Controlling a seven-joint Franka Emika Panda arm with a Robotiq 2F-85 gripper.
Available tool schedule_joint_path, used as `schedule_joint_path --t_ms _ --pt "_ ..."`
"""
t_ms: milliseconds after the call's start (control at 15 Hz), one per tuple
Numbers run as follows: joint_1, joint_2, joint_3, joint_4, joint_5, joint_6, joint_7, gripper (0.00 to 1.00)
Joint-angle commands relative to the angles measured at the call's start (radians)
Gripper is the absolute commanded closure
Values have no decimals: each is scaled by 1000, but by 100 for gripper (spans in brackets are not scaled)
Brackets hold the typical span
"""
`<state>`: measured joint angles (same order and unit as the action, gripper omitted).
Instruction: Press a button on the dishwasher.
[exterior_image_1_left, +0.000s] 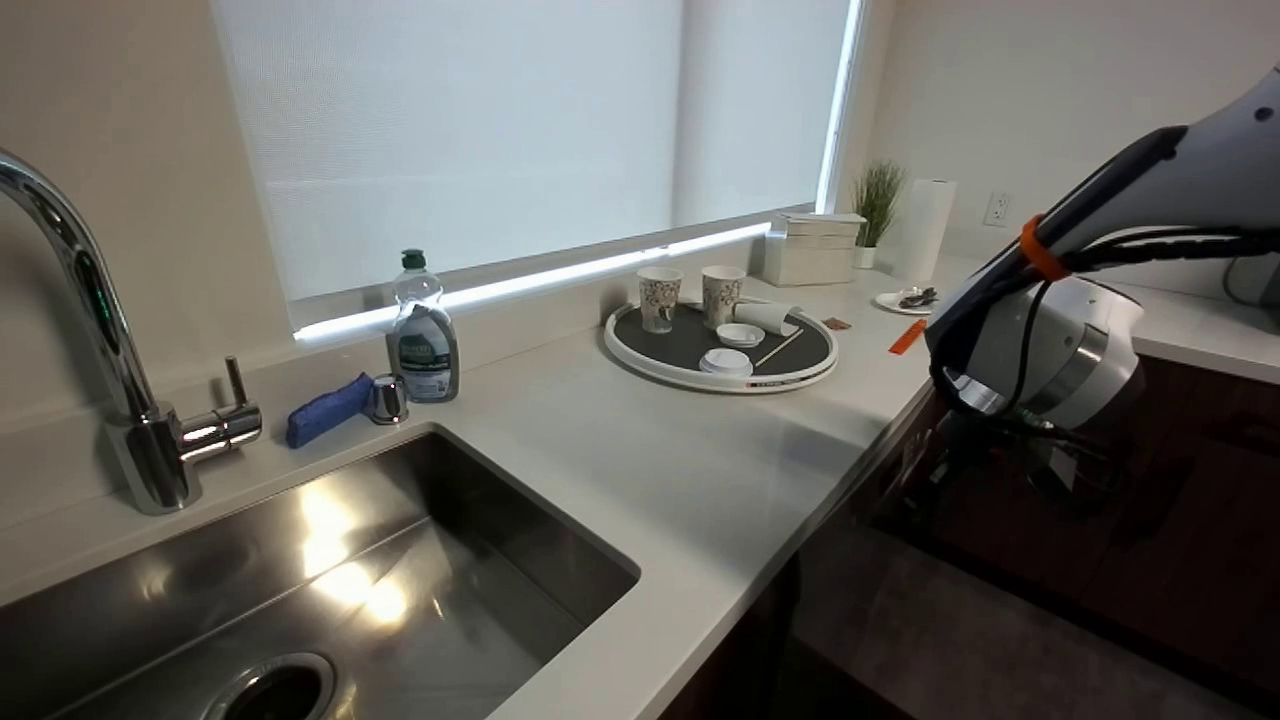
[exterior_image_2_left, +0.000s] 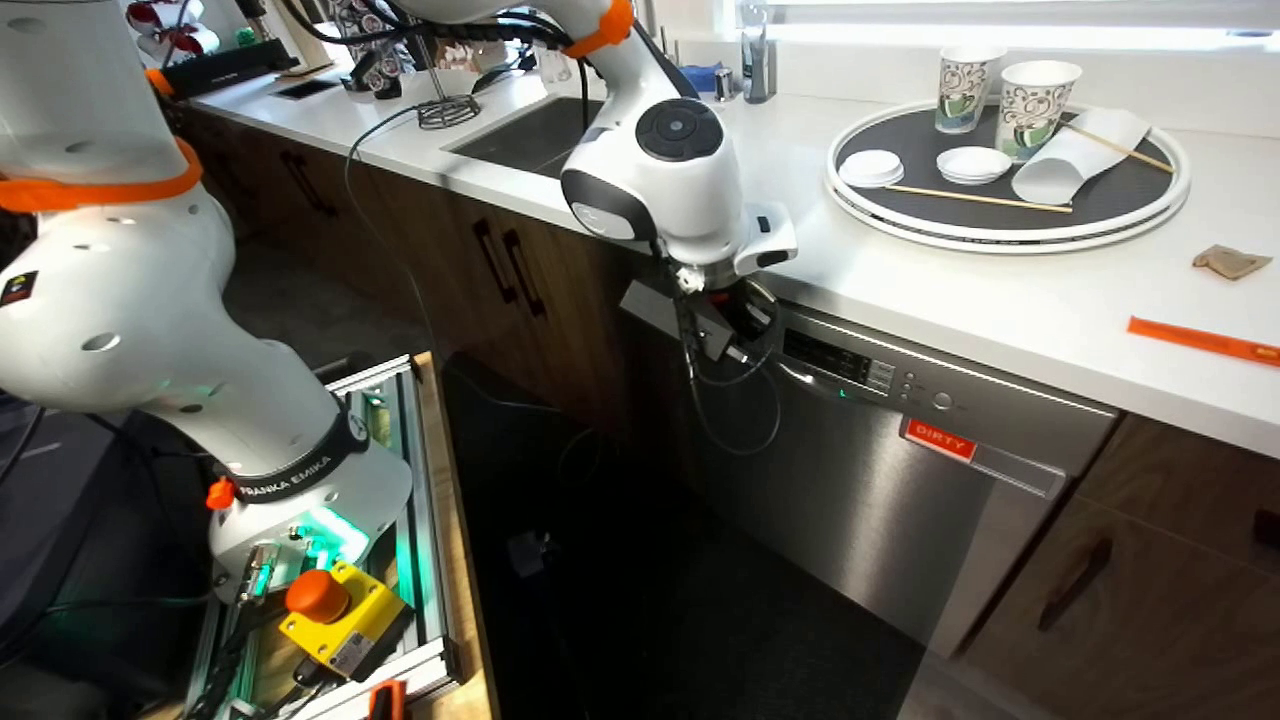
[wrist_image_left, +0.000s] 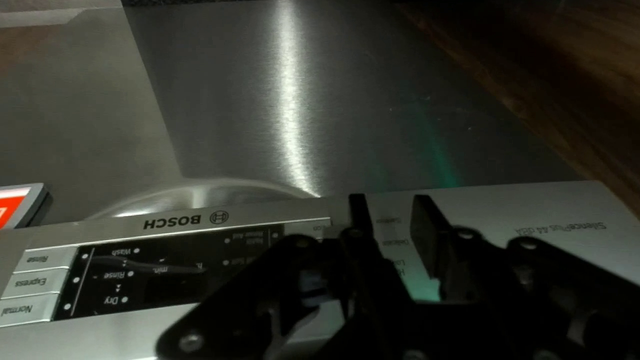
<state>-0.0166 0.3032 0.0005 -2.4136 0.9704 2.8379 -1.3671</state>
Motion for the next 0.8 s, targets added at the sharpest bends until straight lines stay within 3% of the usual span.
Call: schedule_joint_path --t_ms 0,733 --pt "-27 58 42 60 86 15 -84 100" --pt "-50 119 75 130 130 21 -137 100"
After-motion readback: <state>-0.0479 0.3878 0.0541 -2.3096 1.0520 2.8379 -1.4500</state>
